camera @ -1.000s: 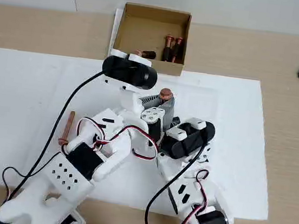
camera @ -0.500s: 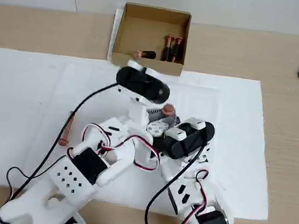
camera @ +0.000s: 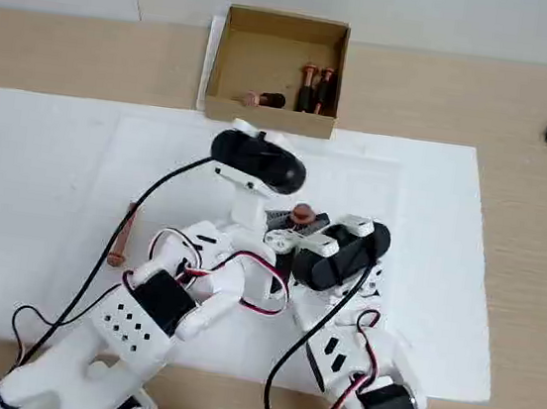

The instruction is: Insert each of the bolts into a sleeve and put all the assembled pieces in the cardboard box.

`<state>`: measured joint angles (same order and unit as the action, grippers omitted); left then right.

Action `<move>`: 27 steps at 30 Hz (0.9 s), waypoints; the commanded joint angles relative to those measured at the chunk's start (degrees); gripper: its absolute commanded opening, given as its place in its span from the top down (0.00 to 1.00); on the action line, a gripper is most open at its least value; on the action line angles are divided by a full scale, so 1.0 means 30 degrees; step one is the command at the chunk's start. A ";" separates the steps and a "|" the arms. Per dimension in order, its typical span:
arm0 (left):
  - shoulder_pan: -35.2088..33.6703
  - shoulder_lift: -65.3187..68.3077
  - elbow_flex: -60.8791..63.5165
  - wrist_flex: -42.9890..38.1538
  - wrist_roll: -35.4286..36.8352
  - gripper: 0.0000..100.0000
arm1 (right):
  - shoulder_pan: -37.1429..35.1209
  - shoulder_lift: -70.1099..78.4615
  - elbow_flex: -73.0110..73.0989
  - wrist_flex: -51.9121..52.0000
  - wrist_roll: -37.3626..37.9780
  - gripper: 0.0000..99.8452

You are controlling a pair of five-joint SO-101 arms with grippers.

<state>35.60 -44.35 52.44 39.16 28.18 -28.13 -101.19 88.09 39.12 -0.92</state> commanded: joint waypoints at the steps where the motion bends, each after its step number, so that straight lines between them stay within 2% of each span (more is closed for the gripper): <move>1: -0.0029 -0.0527 -0.1978 0.1905 0.1084 0.73 | -0.0015 -0.0366 -0.0176 -0.0396 -0.0088 0.95; 11: -0.2198 -0.0557 -0.6520 0.6593 0.1114 0.73 | -0.0015 -0.0366 -0.0176 -0.0366 -0.0059 0.95; 14: -0.3927 -0.0557 -0.7311 0.7590 0.1114 0.73 | 0.0044 -0.0366 -0.0117 -0.0366 -0.0059 0.95; 20: -0.8908 -0.0557 -0.7956 1.0256 0.0996 0.73 | 0.0601 -0.0161 -0.0557 -0.0044 0.0029 0.95; 22: -1.0432 -0.0498 -0.7839 1.1194 0.0088 0.73 | 0.1509 -0.0044 -0.1465 0.1040 0.0029 0.95; 24: -1.1516 -0.0527 -0.7516 1.1868 -0.2022 0.73 | 0.2447 0.0630 -0.3018 0.2125 0.0088 0.95; 27: -1.2190 -0.0527 -0.7018 1.1985 -0.4835 0.73 | 0.3121 0.3297 -0.6535 0.2974 0.0850 0.95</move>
<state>0.97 -44.44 31.43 74.59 20.44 -20.57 -96.79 80.62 46.77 -0.22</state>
